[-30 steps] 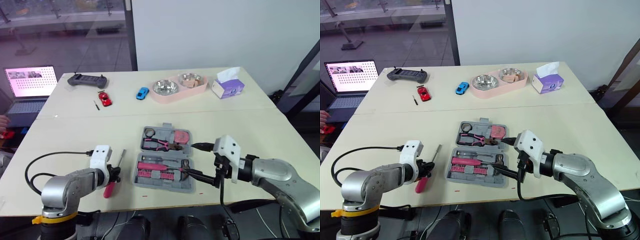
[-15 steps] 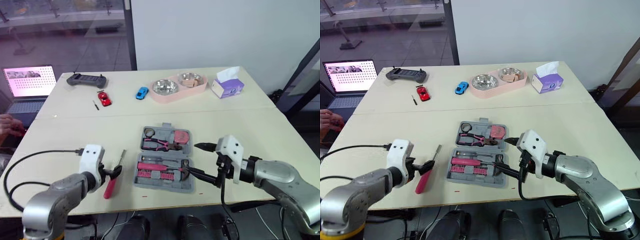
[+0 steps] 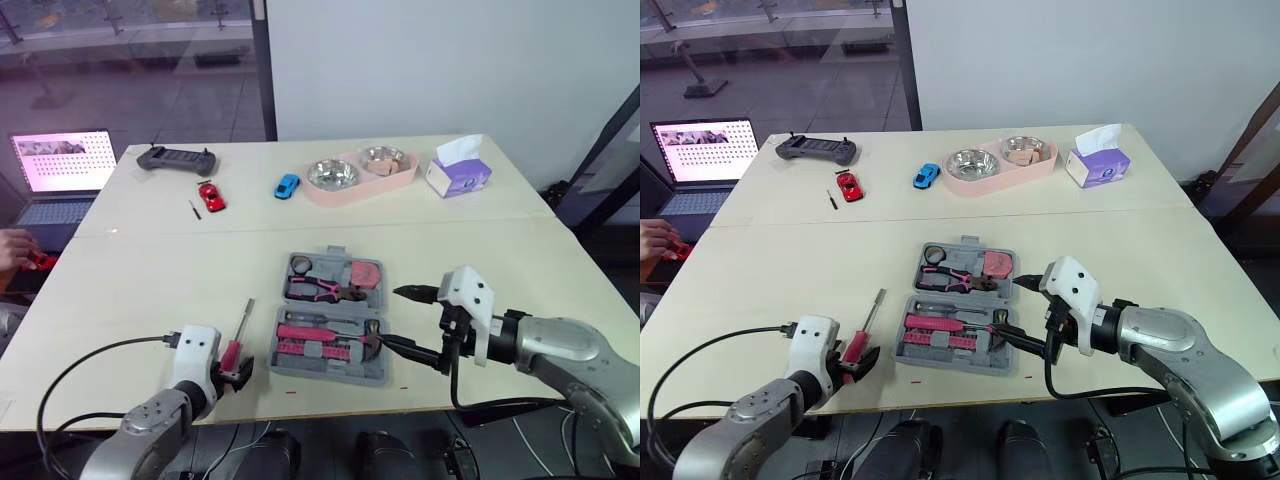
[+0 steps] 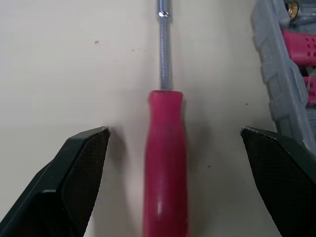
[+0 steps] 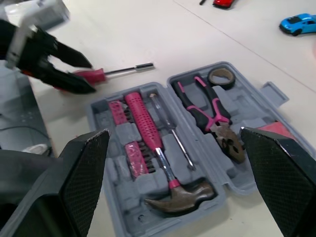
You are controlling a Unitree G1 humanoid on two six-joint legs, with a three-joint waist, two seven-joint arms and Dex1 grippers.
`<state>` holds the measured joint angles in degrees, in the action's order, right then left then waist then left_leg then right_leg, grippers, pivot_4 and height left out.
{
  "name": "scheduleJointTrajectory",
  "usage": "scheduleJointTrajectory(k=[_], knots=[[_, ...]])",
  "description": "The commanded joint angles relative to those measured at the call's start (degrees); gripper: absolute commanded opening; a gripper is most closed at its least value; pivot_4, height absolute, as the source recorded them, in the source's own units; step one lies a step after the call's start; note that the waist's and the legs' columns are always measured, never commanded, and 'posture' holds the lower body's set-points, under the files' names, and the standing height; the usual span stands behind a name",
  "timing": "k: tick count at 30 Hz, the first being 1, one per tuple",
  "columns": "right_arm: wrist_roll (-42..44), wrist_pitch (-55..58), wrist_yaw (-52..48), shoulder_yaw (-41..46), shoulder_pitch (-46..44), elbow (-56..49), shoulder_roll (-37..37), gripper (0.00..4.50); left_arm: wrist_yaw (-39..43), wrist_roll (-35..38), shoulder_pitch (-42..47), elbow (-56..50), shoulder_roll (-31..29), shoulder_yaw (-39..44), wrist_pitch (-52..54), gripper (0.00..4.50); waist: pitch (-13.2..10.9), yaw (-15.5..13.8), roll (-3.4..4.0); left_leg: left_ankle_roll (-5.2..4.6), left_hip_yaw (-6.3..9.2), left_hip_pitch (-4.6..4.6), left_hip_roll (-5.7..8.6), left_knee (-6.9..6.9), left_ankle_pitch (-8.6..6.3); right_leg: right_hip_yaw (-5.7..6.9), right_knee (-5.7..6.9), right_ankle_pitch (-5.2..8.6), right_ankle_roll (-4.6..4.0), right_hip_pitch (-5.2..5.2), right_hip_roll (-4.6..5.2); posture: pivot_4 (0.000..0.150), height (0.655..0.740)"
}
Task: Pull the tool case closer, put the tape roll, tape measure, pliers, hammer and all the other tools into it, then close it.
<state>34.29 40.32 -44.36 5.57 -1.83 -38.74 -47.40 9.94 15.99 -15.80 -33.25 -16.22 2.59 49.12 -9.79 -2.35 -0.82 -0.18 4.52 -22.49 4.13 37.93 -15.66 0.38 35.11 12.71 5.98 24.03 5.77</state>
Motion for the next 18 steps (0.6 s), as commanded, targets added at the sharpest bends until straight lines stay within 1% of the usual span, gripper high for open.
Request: scheduleJointTrajectory(k=[1, 6, 15, 16, 18], knots=[[1.5, 0.0, -0.9, 2.1, -1.3, -1.9, -1.4, 4.5, -0.6, -1.9, 0.3, 2.0, 1.2, -1.5, -4.6, 4.45, 0.0, 0.0, 0.0, 0.0, 0.0, 0.0, 0.0, 0.0, 0.0, 0.0, 0.0, 0.0, 0.0, 0.0, 0.0, 0.15, 0.74], [1.9, 0.3, -1.6, 2.2, -1.9, -1.3, -2.1, 4.5, -1.5, -3.7, 1.3, 4.7, 2.2, -2.2, -6.0, 4.45, 0.0, 0.0, 0.01, 0.0, 0.0, 0.0, 0.0, 0.0, 0.0, 0.02, 0.0, 0.0, 0.01, -0.01, 0.0, 0.15, 0.74], [1.6, 0.4, -1.1, 1.8, -2.3, -1.4, -1.6, 4.5, -1.5, -4.3, 3.7, 4.5, 1.1, -1.9, -1.7, 4.45, 0.0, 0.0, 0.03, -0.01, 0.0, 0.01, 0.0, 0.0, 0.0, 0.04, 0.0, -0.01, 0.02, -0.01, -0.05, 0.15, 0.74], [1.6, 0.4, -1.0, 1.8, -2.3, -1.5, -1.5, 4.5, -1.3, -4.4, 3.8, 4.1, 0.9, -2.0, -1.2, 4.22, 0.0, 0.0, 0.03, -0.01, 0.0, 0.01, 0.0, 0.0, 0.0, 0.04, 0.01, -0.01, 0.02, -0.01, -0.05, 0.15, 0.74], [1.6, 0.5, -0.8, 1.8, -2.3, -1.6, -1.4, 4.5, -1.4, -4.3, 4.0, 3.4, 0.8, -2.0, -0.4, 3.58, 0.0, 0.0, 0.03, -0.01, 0.01, 0.01, 0.0, 0.0, 0.01, 0.04, 0.01, -0.01, 0.02, -0.01, -0.06, 0.15, 0.74]])
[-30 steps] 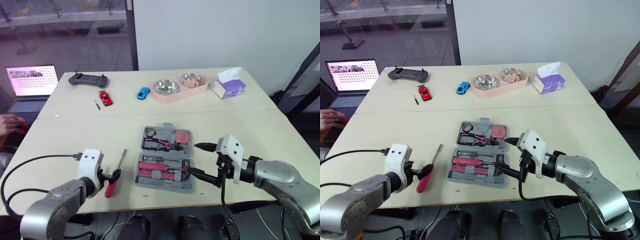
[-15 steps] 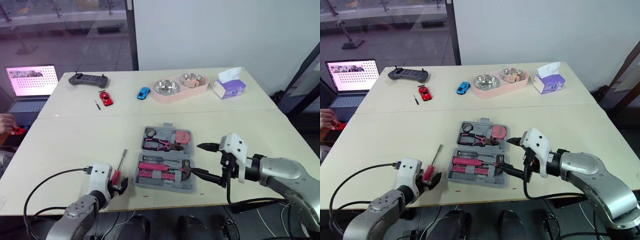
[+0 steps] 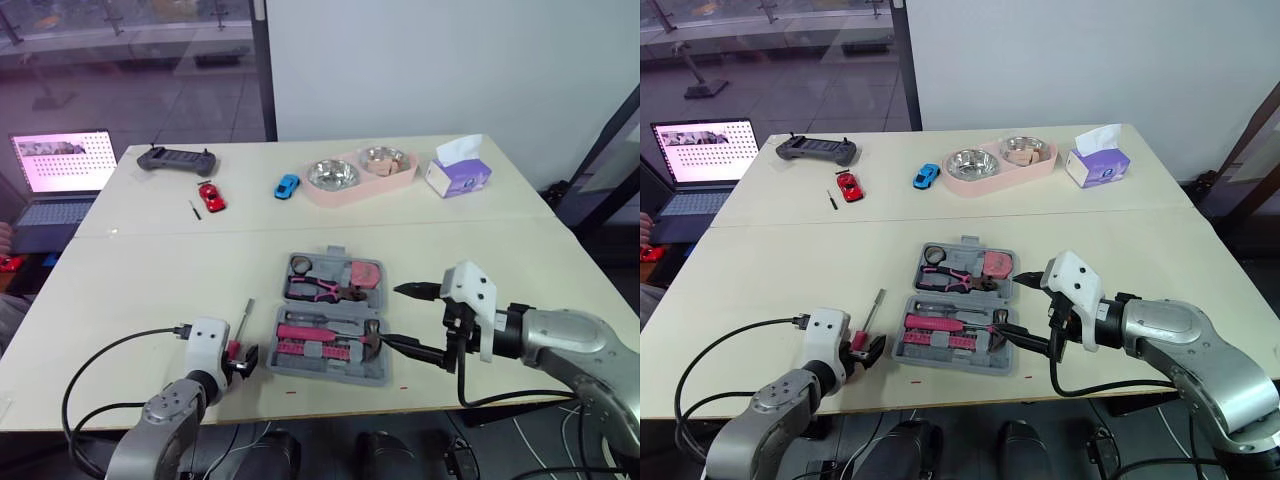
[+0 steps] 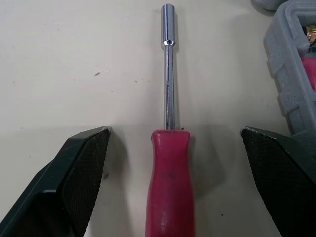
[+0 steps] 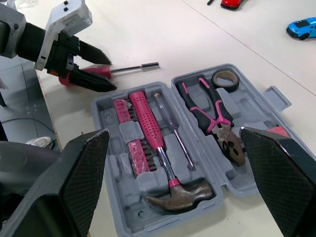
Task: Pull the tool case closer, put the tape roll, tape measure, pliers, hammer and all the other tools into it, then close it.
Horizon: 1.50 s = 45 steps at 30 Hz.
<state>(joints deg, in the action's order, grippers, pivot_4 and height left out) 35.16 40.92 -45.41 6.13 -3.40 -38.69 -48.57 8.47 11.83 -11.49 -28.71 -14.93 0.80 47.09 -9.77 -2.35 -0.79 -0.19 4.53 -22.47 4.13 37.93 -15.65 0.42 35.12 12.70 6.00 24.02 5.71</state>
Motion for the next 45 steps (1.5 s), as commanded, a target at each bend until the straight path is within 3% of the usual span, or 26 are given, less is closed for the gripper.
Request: scheduleJointTrajectory(k=[1, 6, 13, 17, 22, 24, 27, 30, 34, 38, 41, 45], knots=[[0.8, -0.1, 0.4, 1.2, -0.7, -1.7, -0.3, 4.5, 0.1, -0.1, -0.3, -1.5, -0.6, -0.2, 2.2, 3.08, 0.0, 0.0, 0.0, 0.0, 0.0, 0.0, 0.0, 0.0, 0.0, 0.0, 0.0, 0.0, 0.0, 0.0, 0.0, 0.15, 0.74], [0.8, 0.0, 0.7, 1.1, -0.7, -1.8, -0.2, 4.5, 0.0, 0.2, 0.0, -3.1, -0.8, 0.1, 5.1, 0.51, 0.0, 0.0, 0.0, -0.01, 0.0, -0.01, 0.01, 0.0, -0.01, 0.0, -0.01, 0.01, 0.01, 0.0, 0.02, 0.15, 0.74], [0.4, -0.5, 1.2, 0.8, -1.0, -1.3, 0.0, 4.5, 0.2, -0.1, 2.4, -4.4, -2.2, 1.6, 8.3, 0.53, 0.0, 0.0, -0.01, -0.01, 0.0, -0.01, 0.0, 0.0, -0.01, 0.0, -0.01, 0.01, 0.01, 0.01, 0.01, 0.15, 0.74], [-0.2, -1.0, 1.5, 0.7, -1.0, -0.8, 0.3, 4.5, 4.6, 1.3, 6.8, -5.7, -7.7, 3.4, 8.6, 0.53, 0.0, 0.0, -0.07, -0.01, 0.01, -0.02, 0.0, 0.0, -0.01, 0.02, 0.01, 0.01, 0.01, 0.04, -0.02, 0.15, 0.74], [-1.2, -2.1, 2.0, 0.2, -1.1, 0.2, 1.2, 4.5, 16.6, 3.5, 12.9, -9.0, -23.5, 2.0, 8.7, 0.53, -0.1, 0.1, -0.06, 0.0, 0.02, -0.11, -0.03, -0.01, -0.01, 0.03, 0.02, 0.0, -0.01, 0.16, -0.06, 0.15, 0.74], [-1.6, -2.4, 2.2, -0.2, -1.3, 0.5, 1.6, 4.5, 20.0, 4.9, 14.2, -8.9, -27.0, 1.4, 8.2, 0.53, -0.1, 0.1, 0.01, 0.0, -0.01, -0.12, -0.01, -0.01, -0.01, 0.02, 0.01, 0.0, -0.01, 0.16, -0.06, 0.15, 0.74], [-2.6, -3.3, 2.9, -0.6, -0.6, 0.7, 2.7, 4.5, 32.0, 6.6, 22.0, -7.0, -36.6, -3.0, 5.5, 0.53, -0.2, 0.0, -0.1, -0.02, -0.07, -0.12, 0.01, -0.02, -0.02, 0.01, -0.03, 0.0, -0.01, 0.16, -0.03, 0.15, 0.74], [-3.3, -3.9, 3.0, -0.9, 0.2, 0.4, 3.0, 4.5, 40.9, 9.1, 30.0, -4.7, -41.9, -7.8, 6.4, 0.53, -0.2, 0.0, -0.04, 0.0, 0.0, -0.19, 0.0, -0.01, 0.0, 0.04, -0.02, 0.0, -0.04, 0.2, -0.09, 0.15, 0.74], [-4.4, -5.0, 2.5, -1.0, 1.4, 0.2, 2.5, 4.5, 49.3, 13.7, 42.1, -4.1, -44.0, -16.2, 15.4, 0.53, -0.2, 0.3, -0.03, -0.06, -0.06, -0.23, 0.01, -0.02, -0.02, 0.04, -0.03, 0.0, 0.0, 0.24, -0.12, 0.15, 0.74], [-5.3, -6.4, 0.8, -0.2, 3.3, 0.3, 1.3, 4.5, 53.1, 17.7, 52.7, -2.8, -41.8, -24.9, 26.6, 0.53, -0.2, 0.3, -0.06, -0.09, -0.07, -0.27, 0.0, -0.02, -0.03, 0.04, 0.0, 0.0, 0.05, 0.29, -0.18, 0.15, 0.74], [-5.6, -7.2, -0.8, 0.9, 5.3, -0.2, 0.1, 4.5, 53.4, 17.9, 58.6, -2.0, -38.3, -31.3, 30.0, 0.53, -0.2, 0.5, -0.06, -0.1, -0.07, -0.27, 0.01, -0.01, -0.02, 0.04, 0.04, 0.01, 0.08, 0.28, -0.19, 0.15, 0.74], [-5.6, -7.6, -1.7, 1.5, 6.8, -1.0, -0.9, 4.5, 54.1, 15.5, 62.5, -3.1, -36.1, -38.8, 26.5, 0.53, -0.3, 0.3, -0.16, -0.11, -0.08, -0.23, 0.01, 0.06, -0.01, 0.01, 0.05, 0.02, 0.08, 0.2, -0.18, 0.15, 0.74]])
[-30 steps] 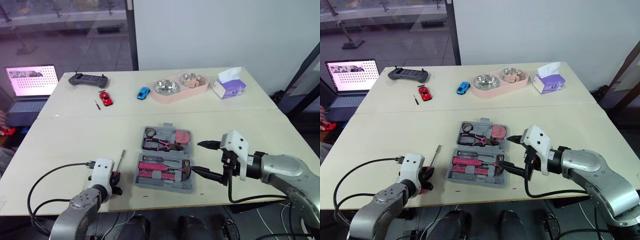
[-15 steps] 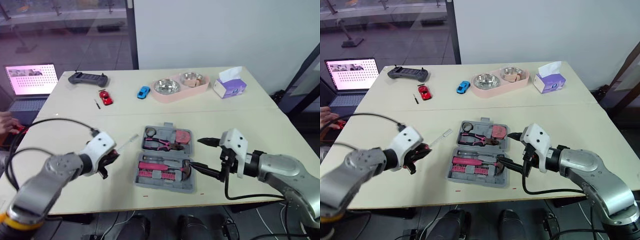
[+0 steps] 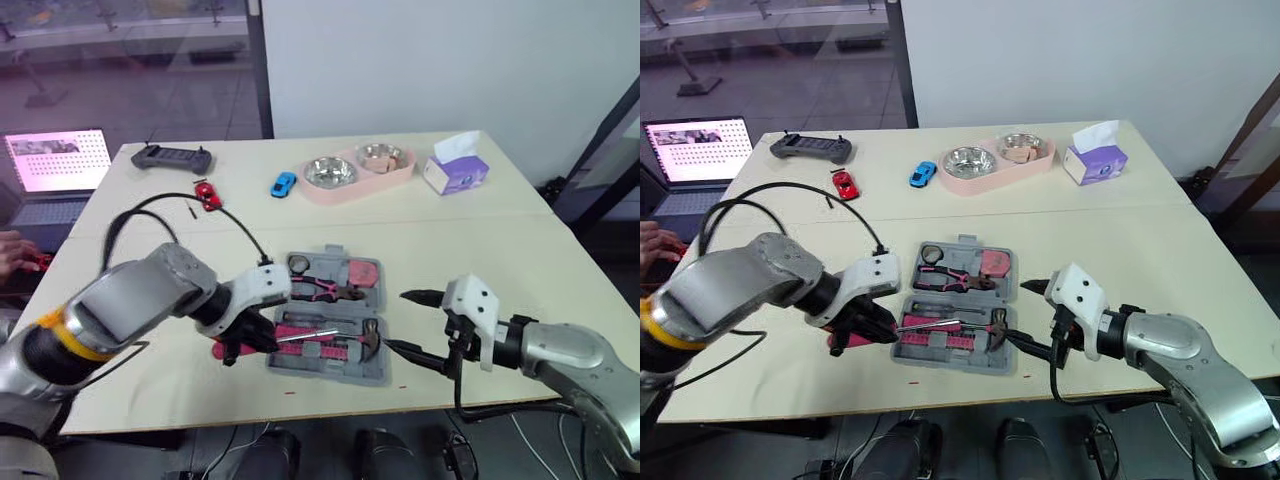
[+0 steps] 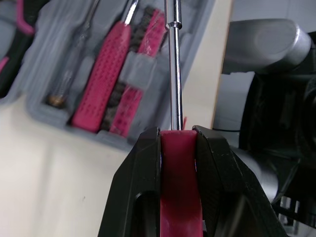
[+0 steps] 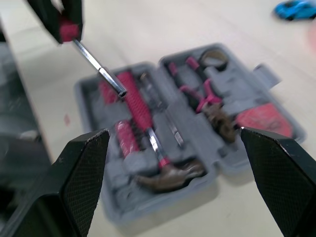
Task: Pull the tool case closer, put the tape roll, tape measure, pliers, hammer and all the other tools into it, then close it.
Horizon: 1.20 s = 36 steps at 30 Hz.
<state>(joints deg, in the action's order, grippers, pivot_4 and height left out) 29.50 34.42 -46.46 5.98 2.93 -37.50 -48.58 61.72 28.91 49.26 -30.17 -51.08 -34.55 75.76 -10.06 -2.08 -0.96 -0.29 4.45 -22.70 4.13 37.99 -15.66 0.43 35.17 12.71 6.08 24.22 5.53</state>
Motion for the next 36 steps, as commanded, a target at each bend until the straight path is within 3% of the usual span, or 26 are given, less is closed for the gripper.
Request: scheduleJointTrajectory(k=[1, 5, 15, 36], knots=[[-0.4, -1.2, -0.8, 1.3, 0.7, -2.2, -1.1, 4.5, 0.9, -2.4, 2.3, -1.4, 0.3, -5.0, -3.3, 0.53, 0.0, 0.1, 0.0, 0.0, -0.01, 0.0, 0.0, 0.0, 0.0, -0.01, -0.02, 0.0, 0.0, 0.0, 0.01, 0.15, 0.74], [-1.1, -2.0, -1.9, 0.8, 2.1, -2.2, -1.6, 4.5, 0.4, -7.2, 3.8, 2.3, 2.7, -10.6, -8.3, 0.53, 0.0, -0.1, 0.0, 0.0, -0.01, 0.01, -0.01, -0.01, 0.0, -0.03, 0.03, 0.0, -0.01, 0.03, -0.01, 0.15, 0.74], [-1.1, -5.8, -8.8, 1.4, 2.2, 0.7, -4.4, 4.5, -0.1, -12.0, 4.2, 7.5, 10.2, -15.6, -11.4, 0.53, 0.0, -0.1, -0.01, 0.0, -0.02, 0.02, 0.03, 0.05, 0.0, -0.03, 0.02, -0.01, 0.01, -0.04, 0.02, 0.15, 0.74], [-0.6, -5.8, -12.8, 3.2, 0.9, 0.9, -7.1, 4.5, -1.2, -19.6, 2.3, 12.4, 15.2, -20.2, -14.8, 0.53, 0.0, -0.1, 0.0, 0.0, -0.01, 0.08, 0.01, 0.05, 0.0, -0.04, 0.06, -0.11, 0.19, -0.07, 0.01, 0.15, 0.74]])
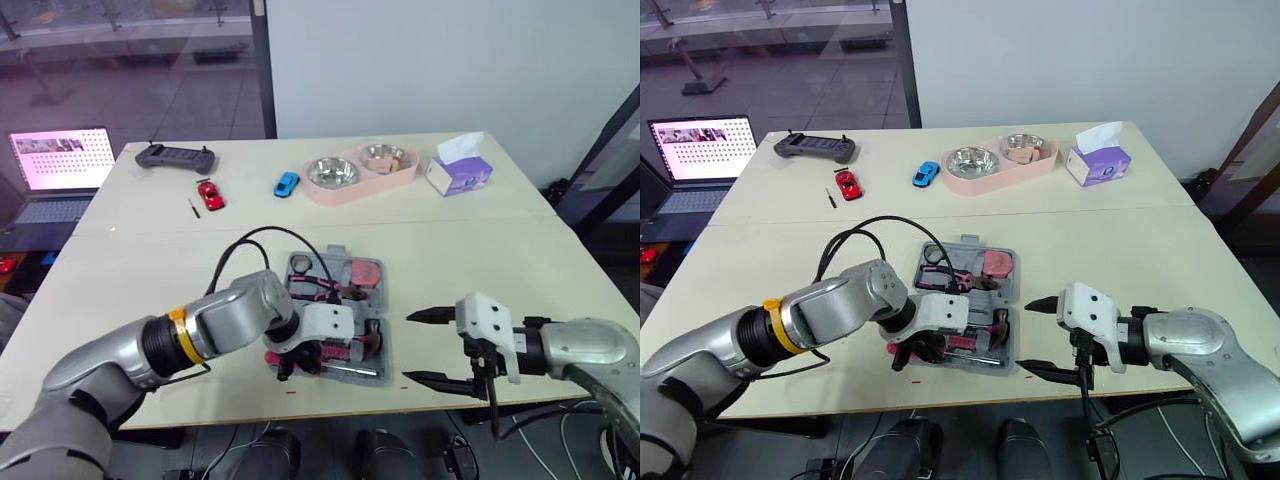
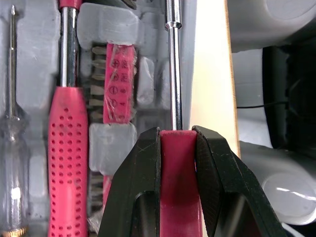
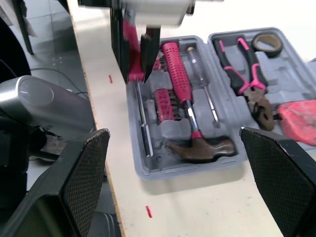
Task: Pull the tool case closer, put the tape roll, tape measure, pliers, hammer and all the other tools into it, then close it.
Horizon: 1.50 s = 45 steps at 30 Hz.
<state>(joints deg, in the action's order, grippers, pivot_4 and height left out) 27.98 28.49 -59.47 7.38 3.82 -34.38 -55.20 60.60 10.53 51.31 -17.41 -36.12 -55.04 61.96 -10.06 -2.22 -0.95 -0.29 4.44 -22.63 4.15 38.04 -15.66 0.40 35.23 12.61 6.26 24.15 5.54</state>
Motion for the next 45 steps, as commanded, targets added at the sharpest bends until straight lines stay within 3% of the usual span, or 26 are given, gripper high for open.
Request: scheduleJointTrajectory(k=[1, 16, 43, 45], knots=[[1.0, 0.2, 0.3, 1.9, 0.2, -2.4, -0.5, 4.5, 0.0, -1.3, 0.3, -0.3, 0.6, 0.2, -0.9, 0.53, 0.0, 0.0, 0.0, 0.0, 0.0, 0.0, 0.0, 0.0, 0.0, -0.01, 0.0, 0.0, 0.0, 0.0, 0.0, 0.15, 0.74], [2.2, 2.8, 3.3, 3.1, 2.5, -5.9, 0.2, 4.5, -1.1, -4.6, -1.4, 2.1, 4.6, -1.1, -2.3, 0.53, 0.0, -0.1, 0.01, 0.0, 0.0, 0.01, 0.01, 0.03, 0.0, -0.02, 0.01, -0.01, 0.01, -0.02, 0.01, 0.15, 0.74], [2.3, 4.3, 5.7, 3.4, 4.0, -7.2, 0.1, 4.5, -0.3, -7.1, -2.9, 2.4, 6.5, -0.6, -4.7, 0.53, 0.0, -0.1, 0.02, -0.01, 0.0, 0.11, 0.03, 0.06, -0.01, -0.02, 0.0, 0.0, 0.02, -0.16, 0.03, 0.15, 0.74], [2.4, 4.4, 5.8, 3.3, 3.8, -7.2, 0.1, 4.5, -0.4, -7.5, -2.9, 2.4, 6.3, -0.5, -5.4, 1.51, 0.0, -0.1, 0.02, -0.01, 0.0, 0.11, 0.03, 0.06, -0.01, -0.02, 0.0, 0.0, 0.02, -0.16, 0.03, 0.15, 0.74]])
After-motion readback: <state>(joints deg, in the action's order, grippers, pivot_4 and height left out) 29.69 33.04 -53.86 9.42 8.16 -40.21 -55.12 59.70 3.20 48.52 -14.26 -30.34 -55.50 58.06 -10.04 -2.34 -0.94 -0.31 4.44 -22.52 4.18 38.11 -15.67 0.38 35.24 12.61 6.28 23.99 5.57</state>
